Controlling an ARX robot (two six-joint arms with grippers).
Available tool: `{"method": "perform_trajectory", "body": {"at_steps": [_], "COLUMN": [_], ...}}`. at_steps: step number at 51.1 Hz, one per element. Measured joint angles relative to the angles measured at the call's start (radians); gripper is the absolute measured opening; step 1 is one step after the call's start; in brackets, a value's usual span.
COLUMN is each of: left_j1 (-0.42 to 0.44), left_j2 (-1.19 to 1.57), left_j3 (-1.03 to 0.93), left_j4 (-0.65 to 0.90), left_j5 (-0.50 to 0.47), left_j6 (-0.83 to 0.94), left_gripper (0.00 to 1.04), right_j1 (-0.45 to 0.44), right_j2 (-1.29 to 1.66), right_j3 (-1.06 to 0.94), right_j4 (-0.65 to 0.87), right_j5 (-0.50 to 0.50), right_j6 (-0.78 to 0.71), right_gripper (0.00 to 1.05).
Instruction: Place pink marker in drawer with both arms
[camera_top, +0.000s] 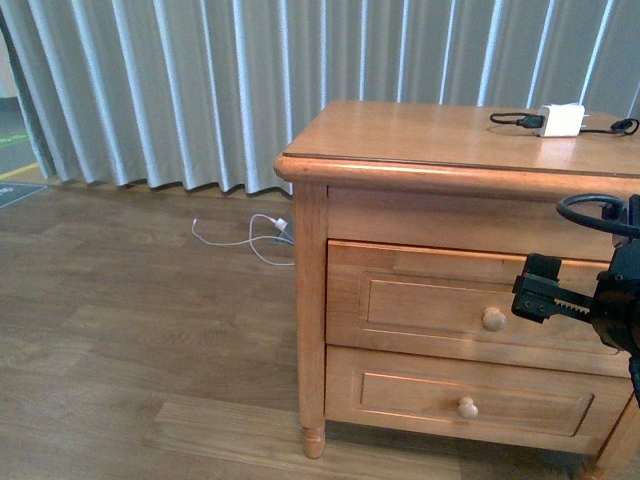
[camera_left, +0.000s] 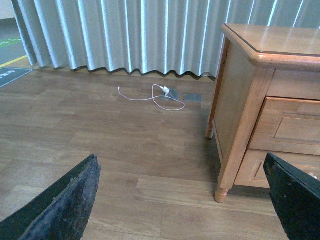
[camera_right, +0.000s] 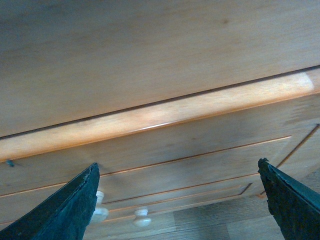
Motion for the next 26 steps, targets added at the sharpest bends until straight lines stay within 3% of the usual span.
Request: {"method": "perform_trajectory", "body": {"at_steps": [26], "left_j1": [0.0], "left_j2": [0.0], "left_j3": [0.0], "left_j4": [0.0], "left_j5": [0.0], "left_j6": [0.0], "left_gripper": [0.99], "right_j1": [-0.021], "right_j2": [0.021], "right_j3": [0.011], "right_j4": [0.045], "right_j5": [0.0], "right_j6": [0.042], "right_gripper": [0.96]}}
